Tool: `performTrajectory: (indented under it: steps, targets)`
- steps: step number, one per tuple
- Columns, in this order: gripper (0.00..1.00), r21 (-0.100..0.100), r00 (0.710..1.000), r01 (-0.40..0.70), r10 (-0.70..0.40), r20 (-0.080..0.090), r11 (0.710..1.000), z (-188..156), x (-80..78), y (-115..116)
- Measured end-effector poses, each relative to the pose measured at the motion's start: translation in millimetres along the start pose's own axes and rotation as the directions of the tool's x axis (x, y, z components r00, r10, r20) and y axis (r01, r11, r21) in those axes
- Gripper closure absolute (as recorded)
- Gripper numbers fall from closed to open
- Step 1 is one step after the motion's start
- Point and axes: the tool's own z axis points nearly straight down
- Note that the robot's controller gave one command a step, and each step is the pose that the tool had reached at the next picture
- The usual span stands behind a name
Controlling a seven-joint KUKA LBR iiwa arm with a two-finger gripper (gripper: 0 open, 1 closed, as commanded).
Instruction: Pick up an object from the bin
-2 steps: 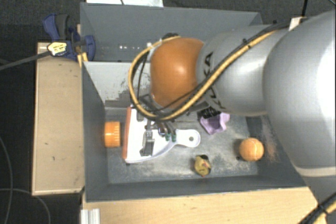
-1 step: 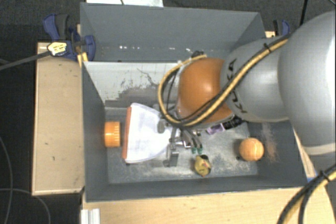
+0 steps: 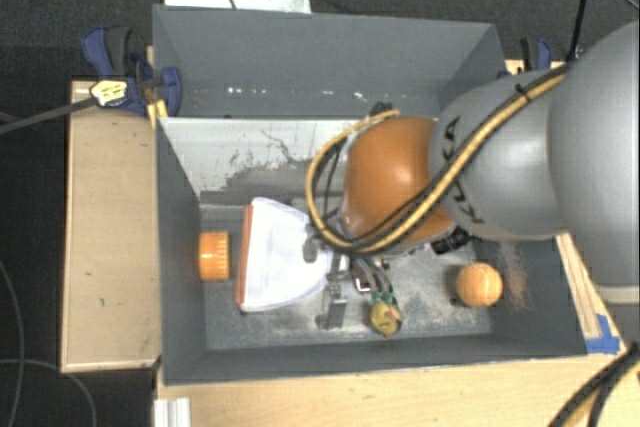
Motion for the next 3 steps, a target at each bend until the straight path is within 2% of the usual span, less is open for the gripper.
performTrajectory:
  steps: [1,2,3]
  targets:
    - [0.0,-0.005,1.0,-0.019,0.019,0.004,1.0,3.1,-22.3,-2.2]
    - [0.0,-0.003,1.0,0.031,-0.031,-0.001,1.0,40.9,4.3,-1.8]
    - [1.0,-0.004,0.995,-0.095,0.095,0.0,0.995,40.1,-26.3,-26.0]
